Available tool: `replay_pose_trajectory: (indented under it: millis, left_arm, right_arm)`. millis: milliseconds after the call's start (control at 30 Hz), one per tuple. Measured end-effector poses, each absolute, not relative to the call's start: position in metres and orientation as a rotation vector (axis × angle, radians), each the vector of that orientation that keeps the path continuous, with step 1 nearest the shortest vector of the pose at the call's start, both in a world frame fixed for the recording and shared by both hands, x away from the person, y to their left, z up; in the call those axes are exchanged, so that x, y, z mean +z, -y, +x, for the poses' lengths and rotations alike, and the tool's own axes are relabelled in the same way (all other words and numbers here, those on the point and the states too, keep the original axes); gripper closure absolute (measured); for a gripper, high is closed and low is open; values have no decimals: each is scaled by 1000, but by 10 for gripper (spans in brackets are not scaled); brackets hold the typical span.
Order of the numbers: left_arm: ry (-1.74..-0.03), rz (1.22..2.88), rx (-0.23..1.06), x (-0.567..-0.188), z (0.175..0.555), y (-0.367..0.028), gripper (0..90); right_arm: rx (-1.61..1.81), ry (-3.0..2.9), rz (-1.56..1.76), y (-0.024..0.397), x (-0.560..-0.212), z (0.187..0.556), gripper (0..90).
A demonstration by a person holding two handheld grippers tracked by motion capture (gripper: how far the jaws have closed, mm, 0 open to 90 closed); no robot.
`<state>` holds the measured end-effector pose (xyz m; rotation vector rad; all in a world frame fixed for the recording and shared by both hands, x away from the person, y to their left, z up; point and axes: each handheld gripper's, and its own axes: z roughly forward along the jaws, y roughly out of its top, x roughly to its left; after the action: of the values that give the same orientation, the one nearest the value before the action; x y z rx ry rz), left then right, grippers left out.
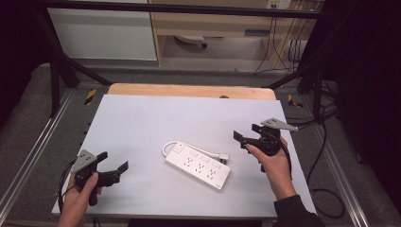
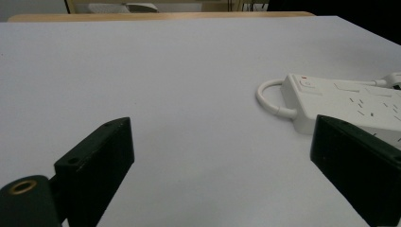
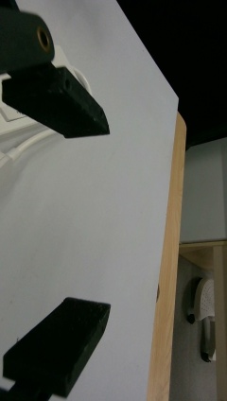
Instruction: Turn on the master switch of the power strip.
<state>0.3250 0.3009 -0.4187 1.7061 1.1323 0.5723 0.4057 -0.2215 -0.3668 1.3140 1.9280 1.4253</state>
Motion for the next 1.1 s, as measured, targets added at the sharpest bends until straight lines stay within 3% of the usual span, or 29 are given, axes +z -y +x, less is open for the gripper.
replay_pose_trajectory:
  millis: [133, 667, 1100]
  left_arm:
    - [-1133, 1688, 579, -418, 324, -303, 62]
    - [-1132, 1630, 581, -417, 323, -316, 68]
    - [-1131, 1624, 576, -417, 324, -317, 67]
  right_arm:
    - [1416, -1873, 1272, 234, -371, 395, 37]
    - [1339, -1774, 1297, 281, -397, 351, 35]
    - [1272, -1899, 1402, 294, -438, 345, 45]
